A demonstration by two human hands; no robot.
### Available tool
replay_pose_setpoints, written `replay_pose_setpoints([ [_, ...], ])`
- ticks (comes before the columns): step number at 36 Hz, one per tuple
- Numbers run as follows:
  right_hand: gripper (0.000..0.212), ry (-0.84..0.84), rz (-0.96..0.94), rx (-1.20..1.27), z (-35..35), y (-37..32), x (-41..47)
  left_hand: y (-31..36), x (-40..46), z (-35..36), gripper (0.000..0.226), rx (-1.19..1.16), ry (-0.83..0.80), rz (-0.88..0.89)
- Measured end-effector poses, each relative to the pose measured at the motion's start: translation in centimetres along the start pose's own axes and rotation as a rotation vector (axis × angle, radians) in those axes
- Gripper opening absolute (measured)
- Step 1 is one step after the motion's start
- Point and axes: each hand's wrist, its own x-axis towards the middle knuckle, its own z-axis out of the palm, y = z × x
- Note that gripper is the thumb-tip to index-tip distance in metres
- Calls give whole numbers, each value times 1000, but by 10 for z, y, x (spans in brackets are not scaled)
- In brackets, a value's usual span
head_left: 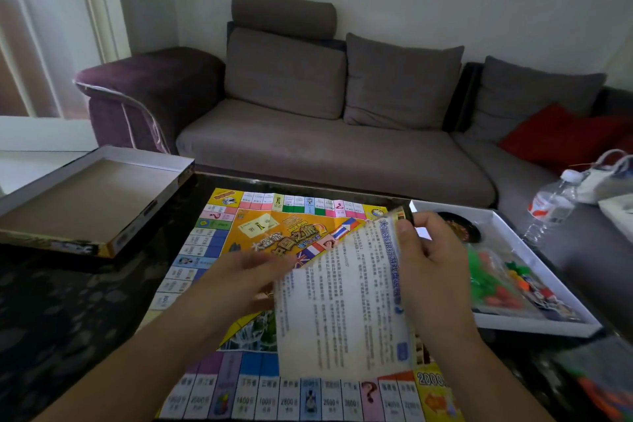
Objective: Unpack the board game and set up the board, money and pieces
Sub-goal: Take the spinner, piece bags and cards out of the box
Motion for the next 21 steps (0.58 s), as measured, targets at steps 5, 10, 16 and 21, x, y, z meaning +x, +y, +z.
replay_pose_setpoints([
  [5, 28, -115, 211, -36, 0, 10, 3, -7, 5, -2, 35, -114, -93, -96],
  [10, 13, -179, 238, -16, -2, 8, 3, -10, 8, -2, 30, -80, 58, 16],
  [16, 9, -189, 206, -35, -4, -1, -1, -17, 14, -1, 31, 134, 191, 174],
  [21, 6, -392, 191, -45, -18, -15, 5, -8, 12, -7, 55, 127, 223, 237],
])
